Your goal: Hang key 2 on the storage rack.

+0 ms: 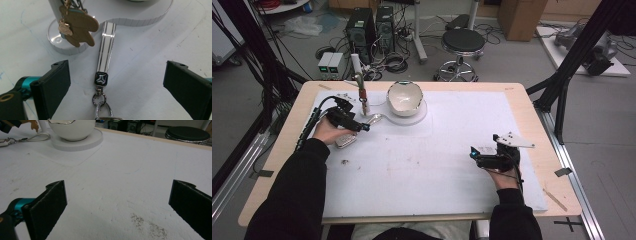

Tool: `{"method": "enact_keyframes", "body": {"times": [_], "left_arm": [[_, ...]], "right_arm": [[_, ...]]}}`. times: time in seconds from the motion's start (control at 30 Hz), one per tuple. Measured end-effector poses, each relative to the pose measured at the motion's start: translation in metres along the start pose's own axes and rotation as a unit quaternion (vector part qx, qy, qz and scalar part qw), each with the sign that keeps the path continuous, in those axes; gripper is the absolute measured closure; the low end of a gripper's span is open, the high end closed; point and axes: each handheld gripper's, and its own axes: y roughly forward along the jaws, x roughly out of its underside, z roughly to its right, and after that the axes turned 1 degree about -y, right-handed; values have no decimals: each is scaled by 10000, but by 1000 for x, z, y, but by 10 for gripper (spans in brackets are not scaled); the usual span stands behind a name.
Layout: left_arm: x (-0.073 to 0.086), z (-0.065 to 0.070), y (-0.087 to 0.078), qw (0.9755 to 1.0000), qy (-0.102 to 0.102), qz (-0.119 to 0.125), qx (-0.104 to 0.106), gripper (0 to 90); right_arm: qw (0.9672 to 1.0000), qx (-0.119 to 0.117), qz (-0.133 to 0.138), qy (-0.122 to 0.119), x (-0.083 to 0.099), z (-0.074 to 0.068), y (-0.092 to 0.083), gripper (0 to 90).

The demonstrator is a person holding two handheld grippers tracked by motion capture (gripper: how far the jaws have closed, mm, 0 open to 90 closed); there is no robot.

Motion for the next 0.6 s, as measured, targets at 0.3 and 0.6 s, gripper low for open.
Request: {"method": "enact_keyframes", "body": {"times": [0.3, 0.6], "left_arm": [[1, 2, 13, 9999, 88, 21, -110, 171], [0, 12, 29, 9985, 525, -26, -136, 336]], "right_arm": [[10000, -9, 13, -14, 0, 0, 1, 6], [10000, -17, -2, -16, 0, 1, 2, 6]]}}
